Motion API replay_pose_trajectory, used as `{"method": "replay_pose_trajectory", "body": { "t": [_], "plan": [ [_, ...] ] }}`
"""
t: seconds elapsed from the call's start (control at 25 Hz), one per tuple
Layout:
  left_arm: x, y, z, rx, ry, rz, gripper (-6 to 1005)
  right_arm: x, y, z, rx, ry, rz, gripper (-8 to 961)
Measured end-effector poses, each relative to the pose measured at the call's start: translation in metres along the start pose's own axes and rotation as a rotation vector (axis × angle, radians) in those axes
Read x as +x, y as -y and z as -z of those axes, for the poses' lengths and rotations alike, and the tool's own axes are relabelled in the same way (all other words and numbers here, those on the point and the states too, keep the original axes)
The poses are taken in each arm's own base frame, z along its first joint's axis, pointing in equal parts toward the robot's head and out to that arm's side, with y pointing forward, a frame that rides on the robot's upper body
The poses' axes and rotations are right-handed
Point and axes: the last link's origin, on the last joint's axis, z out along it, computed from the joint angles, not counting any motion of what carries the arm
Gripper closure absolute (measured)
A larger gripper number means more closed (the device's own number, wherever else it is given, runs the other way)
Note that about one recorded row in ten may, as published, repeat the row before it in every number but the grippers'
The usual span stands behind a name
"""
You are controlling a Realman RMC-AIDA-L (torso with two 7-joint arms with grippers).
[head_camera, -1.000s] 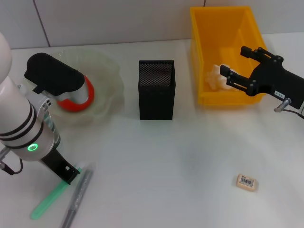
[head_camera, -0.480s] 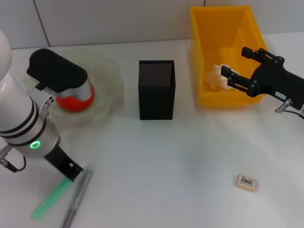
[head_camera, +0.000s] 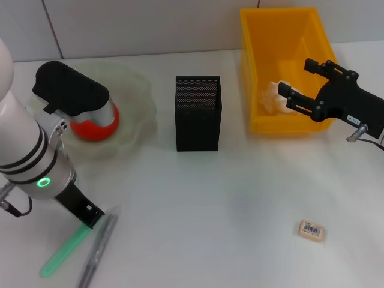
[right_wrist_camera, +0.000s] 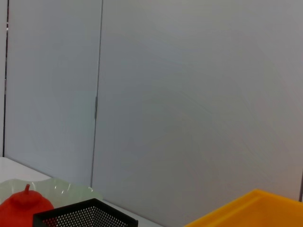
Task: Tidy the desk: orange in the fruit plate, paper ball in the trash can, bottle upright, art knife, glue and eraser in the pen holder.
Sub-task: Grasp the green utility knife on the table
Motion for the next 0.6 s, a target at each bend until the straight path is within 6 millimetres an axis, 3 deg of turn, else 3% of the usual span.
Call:
{"method": "replay_pose_trajectory", "body": {
  "t": [0.6],
  "plan": [
    [0.0007,0.0007,-0.0015,0.003,0.013,-0.011,725,-0.0010,0.0001,-0.0013,-0.002,0.002,0.002,188]
  ]
}}
